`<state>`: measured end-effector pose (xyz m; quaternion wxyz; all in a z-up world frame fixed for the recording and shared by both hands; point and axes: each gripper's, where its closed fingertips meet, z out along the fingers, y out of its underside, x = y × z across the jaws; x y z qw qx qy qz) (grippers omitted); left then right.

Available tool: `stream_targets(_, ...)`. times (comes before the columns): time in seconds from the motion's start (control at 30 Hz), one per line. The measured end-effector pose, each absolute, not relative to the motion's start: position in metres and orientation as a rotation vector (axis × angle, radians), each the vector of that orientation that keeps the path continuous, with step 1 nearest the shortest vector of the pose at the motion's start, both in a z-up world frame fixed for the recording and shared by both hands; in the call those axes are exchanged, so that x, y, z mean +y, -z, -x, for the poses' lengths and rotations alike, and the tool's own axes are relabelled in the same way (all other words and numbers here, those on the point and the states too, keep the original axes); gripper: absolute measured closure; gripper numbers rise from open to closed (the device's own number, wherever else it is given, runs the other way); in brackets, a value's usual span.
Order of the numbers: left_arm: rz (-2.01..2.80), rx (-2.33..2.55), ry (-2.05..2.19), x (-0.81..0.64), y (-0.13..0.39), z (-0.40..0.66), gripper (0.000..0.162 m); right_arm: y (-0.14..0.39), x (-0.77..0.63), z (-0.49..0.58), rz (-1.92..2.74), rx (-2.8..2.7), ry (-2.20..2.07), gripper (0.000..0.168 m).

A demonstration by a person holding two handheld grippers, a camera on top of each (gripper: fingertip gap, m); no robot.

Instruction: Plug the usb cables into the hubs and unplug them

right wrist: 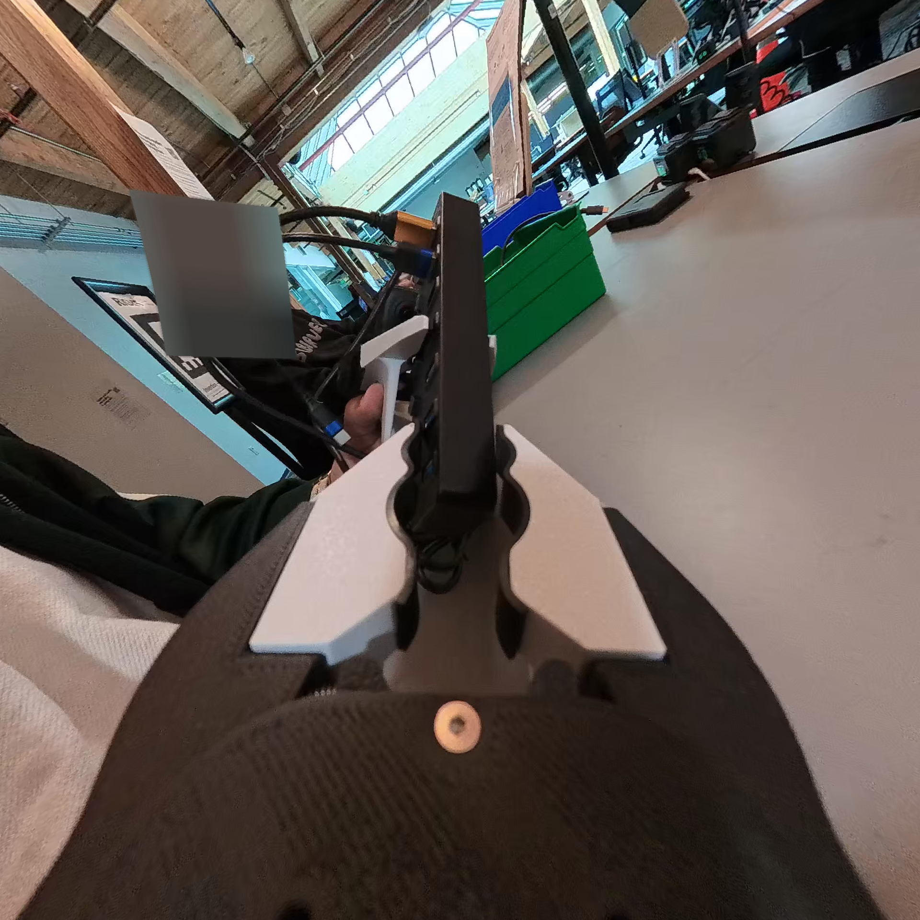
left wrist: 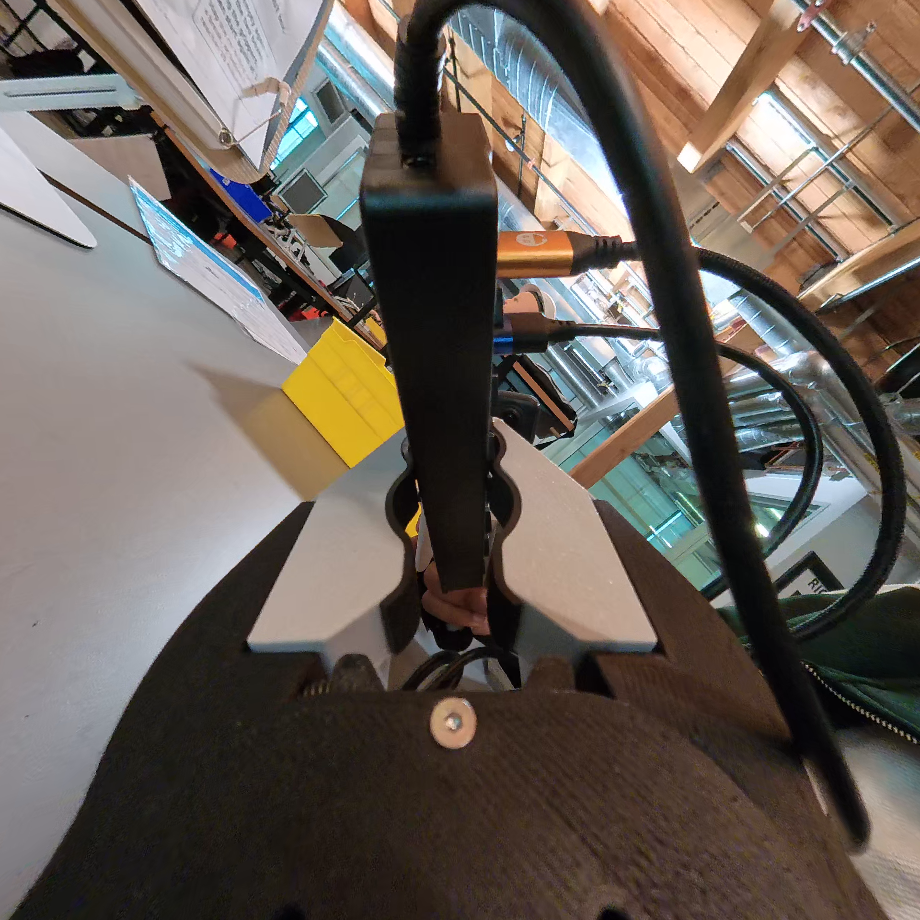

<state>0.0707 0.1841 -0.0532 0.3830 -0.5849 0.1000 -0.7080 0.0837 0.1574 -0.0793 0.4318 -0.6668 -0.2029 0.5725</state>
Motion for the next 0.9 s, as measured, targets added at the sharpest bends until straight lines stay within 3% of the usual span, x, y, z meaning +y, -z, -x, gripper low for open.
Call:
stream_targets(0.63,1.489,0.239,1.81,0.185,0.053,-0.071,0.139,0.076,0.157,-0.086,1.647,-0.464,-1.476,0.141)
stream_targets(0.9,1.491,0.25,1.781,0.184,0.054,-0.074,0.132,0.059,0.168,-0.107,1.522,-0.183,-1.73,0.146)
